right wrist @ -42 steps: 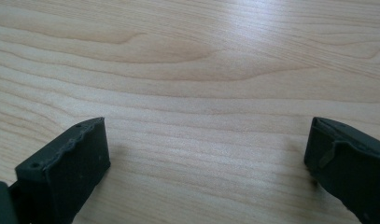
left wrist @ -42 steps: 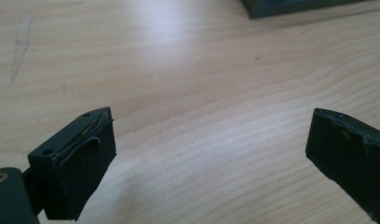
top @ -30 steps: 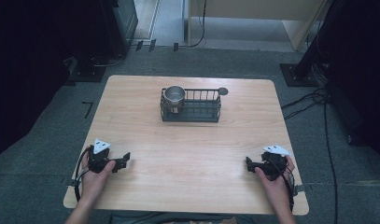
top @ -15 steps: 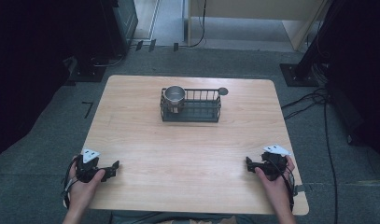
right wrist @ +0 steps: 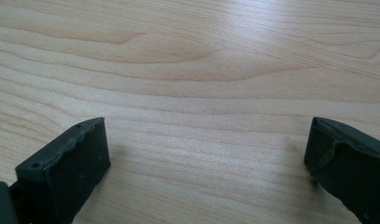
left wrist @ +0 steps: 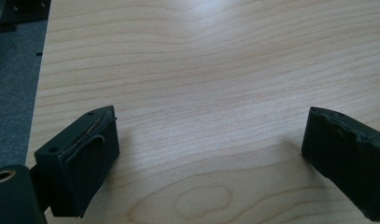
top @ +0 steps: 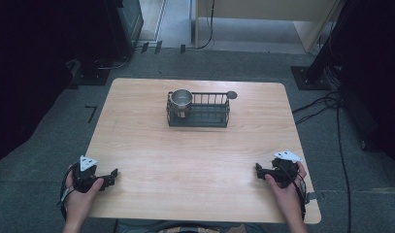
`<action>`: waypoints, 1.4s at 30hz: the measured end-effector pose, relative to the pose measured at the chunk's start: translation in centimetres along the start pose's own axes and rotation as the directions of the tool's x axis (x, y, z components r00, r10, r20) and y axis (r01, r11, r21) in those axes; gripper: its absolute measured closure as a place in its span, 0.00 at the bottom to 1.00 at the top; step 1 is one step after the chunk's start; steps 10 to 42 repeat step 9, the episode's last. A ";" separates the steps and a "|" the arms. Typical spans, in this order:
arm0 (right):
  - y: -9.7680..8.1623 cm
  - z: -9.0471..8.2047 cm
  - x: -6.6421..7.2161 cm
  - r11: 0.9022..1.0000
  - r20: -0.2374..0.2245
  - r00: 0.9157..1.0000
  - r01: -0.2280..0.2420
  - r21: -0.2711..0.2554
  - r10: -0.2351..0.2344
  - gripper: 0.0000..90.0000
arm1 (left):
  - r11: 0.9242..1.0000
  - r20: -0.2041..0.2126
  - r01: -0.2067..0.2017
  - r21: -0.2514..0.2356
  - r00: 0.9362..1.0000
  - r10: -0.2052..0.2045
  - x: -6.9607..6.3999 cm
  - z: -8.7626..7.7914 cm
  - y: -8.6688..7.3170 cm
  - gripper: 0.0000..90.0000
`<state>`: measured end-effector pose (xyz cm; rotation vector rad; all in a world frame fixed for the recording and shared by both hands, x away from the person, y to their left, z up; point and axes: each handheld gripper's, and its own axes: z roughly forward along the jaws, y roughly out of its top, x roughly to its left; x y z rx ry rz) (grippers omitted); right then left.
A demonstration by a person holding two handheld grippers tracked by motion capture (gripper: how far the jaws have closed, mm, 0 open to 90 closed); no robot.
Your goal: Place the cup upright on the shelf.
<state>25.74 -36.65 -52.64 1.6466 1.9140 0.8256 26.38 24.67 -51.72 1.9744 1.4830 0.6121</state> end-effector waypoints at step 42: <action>0.0 0.0 0.0 1.000 0.000 1.000 0.000 0.000 0.000 0.00 | 1.000 -0.014 0.020 -0.001 1.000 -0.020 -0.3 0.2 0.2 0.05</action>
